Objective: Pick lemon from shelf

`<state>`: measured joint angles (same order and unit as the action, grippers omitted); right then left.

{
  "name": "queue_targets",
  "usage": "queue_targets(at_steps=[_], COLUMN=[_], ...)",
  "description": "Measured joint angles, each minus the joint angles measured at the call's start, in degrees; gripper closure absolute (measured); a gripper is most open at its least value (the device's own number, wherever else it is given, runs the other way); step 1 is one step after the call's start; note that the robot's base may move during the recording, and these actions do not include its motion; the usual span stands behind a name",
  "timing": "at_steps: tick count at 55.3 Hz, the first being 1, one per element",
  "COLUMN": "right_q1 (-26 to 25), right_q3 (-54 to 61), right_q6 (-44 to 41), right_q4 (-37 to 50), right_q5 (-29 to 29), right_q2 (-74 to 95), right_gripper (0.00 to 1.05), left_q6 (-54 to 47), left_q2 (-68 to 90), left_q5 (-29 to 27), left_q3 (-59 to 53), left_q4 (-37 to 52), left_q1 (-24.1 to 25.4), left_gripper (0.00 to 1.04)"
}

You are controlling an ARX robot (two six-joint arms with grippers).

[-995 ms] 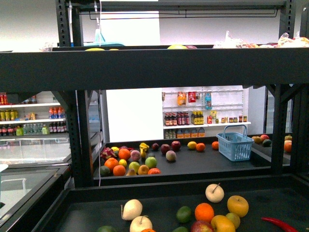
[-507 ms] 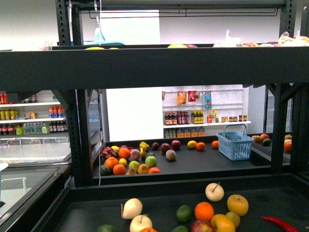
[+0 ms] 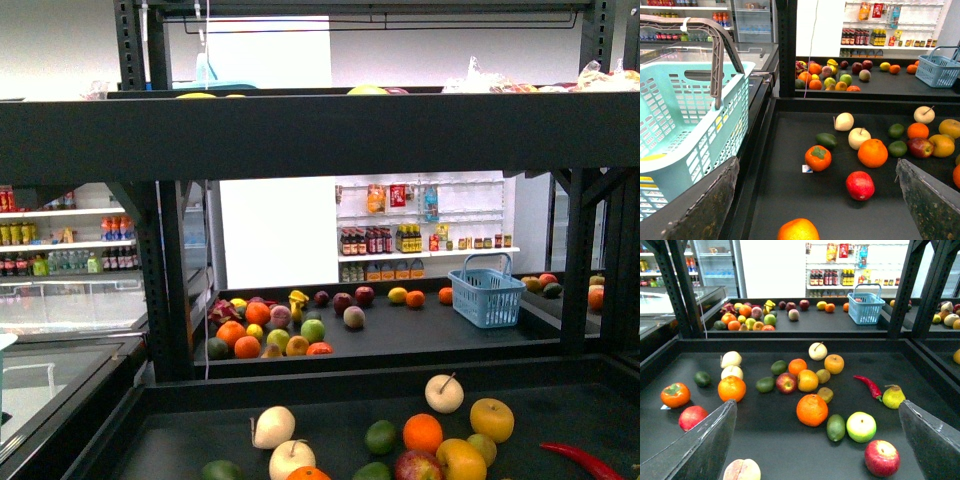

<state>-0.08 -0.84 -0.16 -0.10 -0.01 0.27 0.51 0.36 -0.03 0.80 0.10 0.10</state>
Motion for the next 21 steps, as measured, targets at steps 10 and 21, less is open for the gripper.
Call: queue_targets(at_steps=[10,21], right_q1=[0.0,0.0], right_q3=[0.0,0.0], right_q6=[0.0,0.0], right_q4=[0.0,0.0], right_q5=[0.0,0.0], right_q2=[0.0,0.0], right_gripper=[0.07,0.07], left_q6=[0.0,0.0], left_q2=[0.0,0.0], left_q5=[0.0,0.0], left_q3=[0.0,0.0], left_q4=[0.0,0.0], left_q1=[0.0,0.0], left_gripper=[0.08,0.08])
